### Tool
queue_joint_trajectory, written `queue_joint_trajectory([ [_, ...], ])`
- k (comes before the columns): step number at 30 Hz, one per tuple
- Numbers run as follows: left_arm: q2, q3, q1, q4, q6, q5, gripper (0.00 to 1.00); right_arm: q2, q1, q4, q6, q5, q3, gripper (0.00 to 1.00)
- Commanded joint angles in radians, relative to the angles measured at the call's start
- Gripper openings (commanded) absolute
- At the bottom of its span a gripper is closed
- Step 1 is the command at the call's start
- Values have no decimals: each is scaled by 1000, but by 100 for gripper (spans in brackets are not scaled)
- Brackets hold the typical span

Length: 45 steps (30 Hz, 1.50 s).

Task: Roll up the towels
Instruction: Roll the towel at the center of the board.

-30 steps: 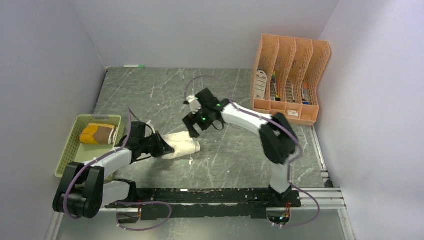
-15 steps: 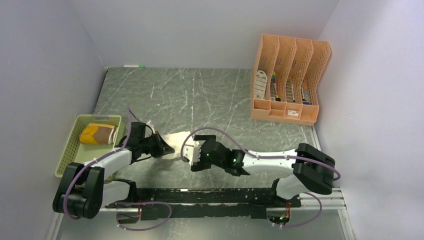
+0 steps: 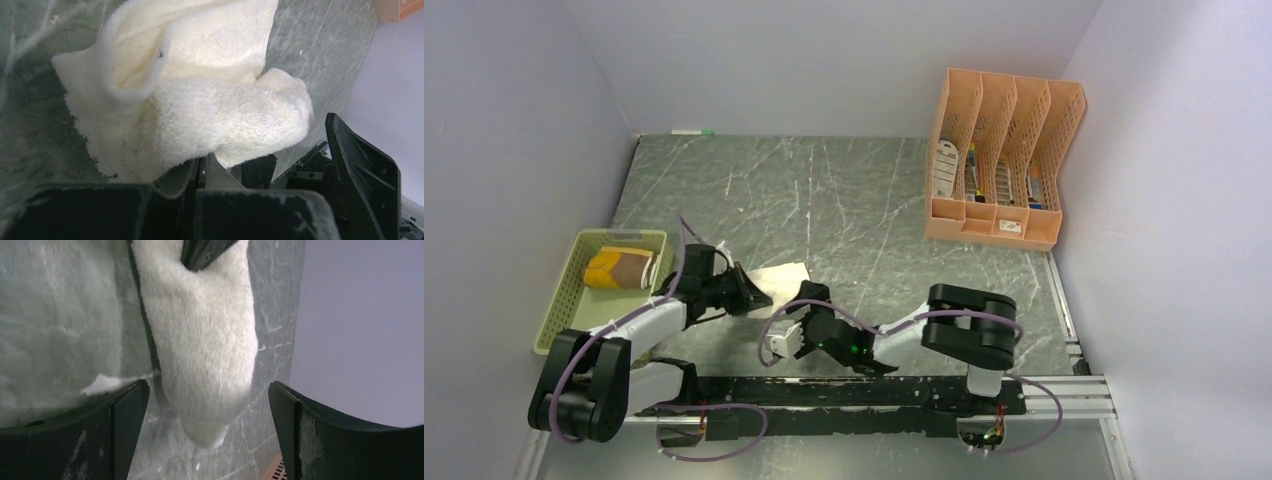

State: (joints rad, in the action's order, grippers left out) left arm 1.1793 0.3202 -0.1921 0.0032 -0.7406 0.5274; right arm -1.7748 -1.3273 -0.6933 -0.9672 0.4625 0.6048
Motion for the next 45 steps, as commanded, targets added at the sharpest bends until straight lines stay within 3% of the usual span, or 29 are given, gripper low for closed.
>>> queue_joint_trajectory([
  [1, -27, 6, 10, -52, 15, -36, 7, -113, -15, -228, -95, 43, 23, 90],
  [10, -86, -2, 10, -51, -30, 31, 7, -235, -21, -221, -84, -29, 93, 80],
  [14, -113, -4, 10, -79, -33, 27, 7, -233, -14, -63, -29, -123, 148, 71],
  [21, -168, -1, 11, -135, -34, 15, 7, -142, 75, 298, 164, -439, 252, 42],
  [26, -192, -9, 11, -159, -38, 13, 7, -118, 159, 415, 224, -578, 297, 32],
  [33, -324, 47, 11, -239, -42, -26, 7, -133, 299, 784, 284, -960, 533, 29],
  [39, -389, 168, 13, -375, 25, -107, 7, -309, 417, 1230, 323, -1272, 877, 35],
  [41, -392, 169, 13, -379, 22, -98, 7, -376, 452, 1353, 301, -1412, 957, 38],
  [45, -400, 131, 13, -361, -4, -84, 7, -525, 485, 1543, 240, -1551, 1064, 40],
])
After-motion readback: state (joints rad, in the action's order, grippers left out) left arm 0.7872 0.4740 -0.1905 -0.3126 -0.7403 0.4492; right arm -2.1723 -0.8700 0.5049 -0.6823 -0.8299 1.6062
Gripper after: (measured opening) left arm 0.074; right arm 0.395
